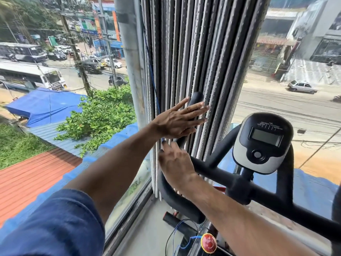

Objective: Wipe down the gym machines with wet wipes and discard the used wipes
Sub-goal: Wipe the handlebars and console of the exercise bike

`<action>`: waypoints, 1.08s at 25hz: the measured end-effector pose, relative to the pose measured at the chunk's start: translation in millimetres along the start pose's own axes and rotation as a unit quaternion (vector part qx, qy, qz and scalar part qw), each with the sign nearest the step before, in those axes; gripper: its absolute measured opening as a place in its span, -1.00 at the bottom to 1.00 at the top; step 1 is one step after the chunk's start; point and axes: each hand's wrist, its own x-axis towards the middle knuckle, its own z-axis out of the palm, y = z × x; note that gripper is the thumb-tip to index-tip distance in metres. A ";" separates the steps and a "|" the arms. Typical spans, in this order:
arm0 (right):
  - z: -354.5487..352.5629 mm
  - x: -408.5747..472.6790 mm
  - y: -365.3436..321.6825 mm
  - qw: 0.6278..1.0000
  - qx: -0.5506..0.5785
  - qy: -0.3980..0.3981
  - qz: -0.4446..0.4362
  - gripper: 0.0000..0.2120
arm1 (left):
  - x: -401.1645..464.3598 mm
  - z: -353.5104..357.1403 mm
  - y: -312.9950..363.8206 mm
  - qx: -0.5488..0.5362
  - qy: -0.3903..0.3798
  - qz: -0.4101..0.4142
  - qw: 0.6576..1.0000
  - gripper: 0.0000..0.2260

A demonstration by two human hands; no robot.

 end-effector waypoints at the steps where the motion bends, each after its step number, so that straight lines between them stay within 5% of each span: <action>1: 1.6 -0.7 0.8 1.000 0.009 0.000 0.005 -0.75 | -1.3 2.5 0.5 -0.016 0.007 -0.003 1.000 -0.52; 10: -2.1 -20.1 3.4 0.996 0.023 -0.058 -0.069 -0.69 | -8.5 8.6 10.7 -0.077 0.047 -0.043 0.995 -0.53; 14: -12.4 -2.0 2.4 0.997 -0.029 -0.061 -0.033 -0.69 | 0.2 -2.7 -5.0 -0.013 0.022 0.021 0.999 -0.52; 19: -0.1 -3.9 3.7 0.997 0.005 -0.078 -0.024 -0.66 | 4.7 -5.0 3.1 -0.042 0.041 -0.042 0.997 -0.57; 27: -11.5 -62.4 12.6 0.958 0.143 -0.159 -0.192 -0.70 | -16.0 8.1 35.7 -0.117 0.045 -0.125 0.984 -0.53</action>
